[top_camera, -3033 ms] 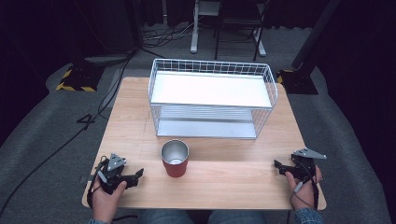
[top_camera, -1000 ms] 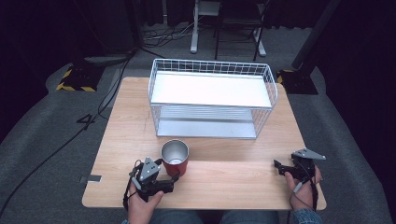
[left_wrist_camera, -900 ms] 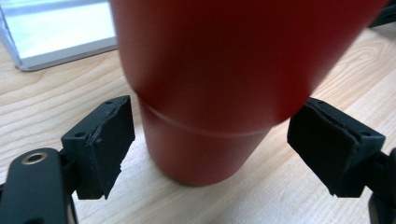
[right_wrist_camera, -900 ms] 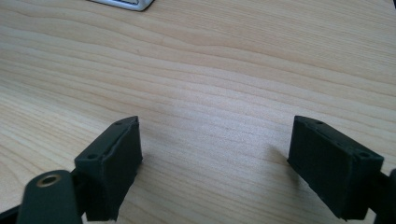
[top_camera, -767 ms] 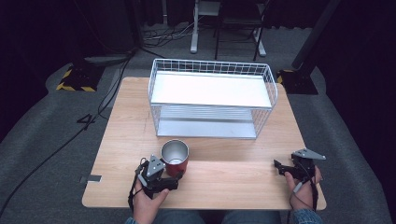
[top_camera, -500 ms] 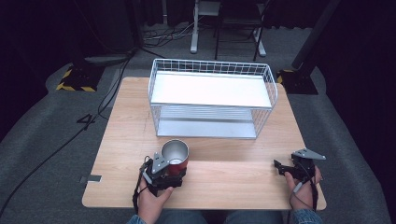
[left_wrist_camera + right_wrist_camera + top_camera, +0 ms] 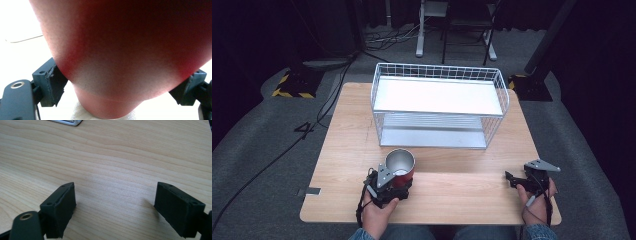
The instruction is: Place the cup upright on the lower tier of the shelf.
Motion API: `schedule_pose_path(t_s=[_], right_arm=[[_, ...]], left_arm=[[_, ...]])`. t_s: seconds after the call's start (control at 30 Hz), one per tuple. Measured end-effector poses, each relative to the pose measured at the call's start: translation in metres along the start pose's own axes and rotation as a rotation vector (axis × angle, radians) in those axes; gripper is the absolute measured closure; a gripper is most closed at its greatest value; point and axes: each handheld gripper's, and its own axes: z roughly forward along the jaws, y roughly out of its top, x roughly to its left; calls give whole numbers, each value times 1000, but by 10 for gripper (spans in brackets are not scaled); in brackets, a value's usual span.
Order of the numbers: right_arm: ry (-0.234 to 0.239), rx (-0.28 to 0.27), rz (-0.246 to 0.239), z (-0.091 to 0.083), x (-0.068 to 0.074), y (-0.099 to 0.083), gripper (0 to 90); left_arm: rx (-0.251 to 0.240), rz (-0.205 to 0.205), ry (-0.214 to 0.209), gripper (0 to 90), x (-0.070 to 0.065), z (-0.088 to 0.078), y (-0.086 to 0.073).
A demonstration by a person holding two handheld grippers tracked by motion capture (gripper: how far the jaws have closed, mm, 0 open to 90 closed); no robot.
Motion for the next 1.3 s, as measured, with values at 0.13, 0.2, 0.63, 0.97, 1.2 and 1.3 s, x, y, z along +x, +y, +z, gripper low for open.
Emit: schedule_pose_path(t_s=[0.13, 0.2, 0.63, 0.97, 1.2, 1.3], right_arm=[[0, 0, -1, 0, 0, 0, 174], [-1, -1, -4, 0, 0, 0, 175], [1, 1, 0, 0, 0, 0, 174], [1, 0, 1, 0, 0, 0, 174], [2, 1, 2, 0, 0, 0, 174], [1, 1, 1, 0, 0, 0, 174]], left_arm=[[-5, 12, -1, 156, -1, 0, 0], [-9, 9, -8, 157, -1, 0, 0], [-5, 37, -34, 159, -4, -8, 12], [3, 78, -53, 159, -6, -6, 34], [-11, 77, -57, 159, -4, 1, 51], [-13, 81, -61, 160, -4, 7, 57]])
